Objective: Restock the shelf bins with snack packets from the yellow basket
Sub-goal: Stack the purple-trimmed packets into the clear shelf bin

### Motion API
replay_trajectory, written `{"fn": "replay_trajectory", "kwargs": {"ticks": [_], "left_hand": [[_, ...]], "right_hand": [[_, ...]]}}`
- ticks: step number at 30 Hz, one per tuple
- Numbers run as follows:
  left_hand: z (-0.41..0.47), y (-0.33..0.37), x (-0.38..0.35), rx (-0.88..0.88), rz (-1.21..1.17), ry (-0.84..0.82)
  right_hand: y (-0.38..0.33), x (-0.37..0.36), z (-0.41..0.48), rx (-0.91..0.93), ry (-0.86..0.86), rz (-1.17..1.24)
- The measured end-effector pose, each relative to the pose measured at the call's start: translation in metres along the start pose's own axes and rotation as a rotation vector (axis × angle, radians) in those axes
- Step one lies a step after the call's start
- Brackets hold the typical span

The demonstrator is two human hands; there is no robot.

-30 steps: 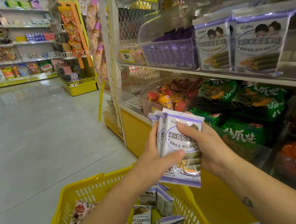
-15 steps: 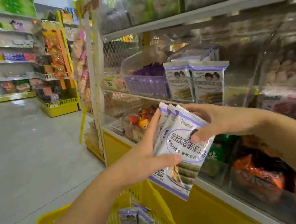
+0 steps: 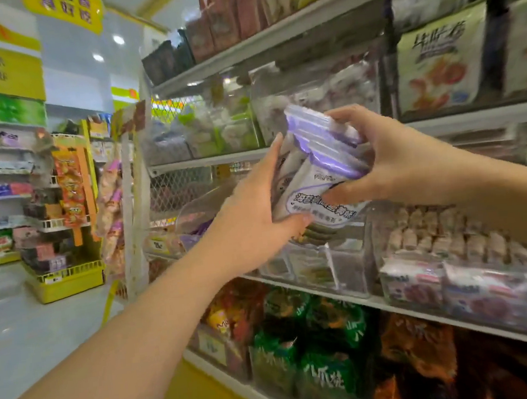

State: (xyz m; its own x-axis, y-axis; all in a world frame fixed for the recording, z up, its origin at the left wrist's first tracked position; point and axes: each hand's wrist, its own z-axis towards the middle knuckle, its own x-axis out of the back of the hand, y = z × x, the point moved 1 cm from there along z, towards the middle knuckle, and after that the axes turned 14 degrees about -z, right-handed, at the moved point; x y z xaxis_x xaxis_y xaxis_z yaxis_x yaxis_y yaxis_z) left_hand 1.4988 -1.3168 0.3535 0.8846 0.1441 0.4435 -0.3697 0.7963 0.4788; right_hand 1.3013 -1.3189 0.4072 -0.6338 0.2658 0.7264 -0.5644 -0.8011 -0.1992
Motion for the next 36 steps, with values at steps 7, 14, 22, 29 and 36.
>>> {"fn": "replay_trajectory", "kwargs": {"ticks": [7, 14, 22, 29, 36], "left_hand": [[0.061, -0.028, -0.036, -0.045, 0.048, 0.222], [0.07, -0.076, -0.048, 0.247, -0.076, 0.082], [0.071, -0.101, -0.049, 0.392, 0.142, -0.109], [0.056, -0.113, -0.038, 0.398, 0.319, -0.063], [0.038, -0.128, -0.032, 0.363, 0.357, -0.09]], "right_hand": [[0.036, -0.002, 0.021, 0.074, 0.289, -0.561], [0.069, -0.032, 0.036, -0.032, 0.07, -0.686], [0.098, -0.049, 0.06, -0.205, -0.257, -0.69], [0.115, -0.093, 0.081, -0.397, -0.379, -0.514], [0.103, -0.064, 0.084, -0.504, -0.734, -0.266]]}}
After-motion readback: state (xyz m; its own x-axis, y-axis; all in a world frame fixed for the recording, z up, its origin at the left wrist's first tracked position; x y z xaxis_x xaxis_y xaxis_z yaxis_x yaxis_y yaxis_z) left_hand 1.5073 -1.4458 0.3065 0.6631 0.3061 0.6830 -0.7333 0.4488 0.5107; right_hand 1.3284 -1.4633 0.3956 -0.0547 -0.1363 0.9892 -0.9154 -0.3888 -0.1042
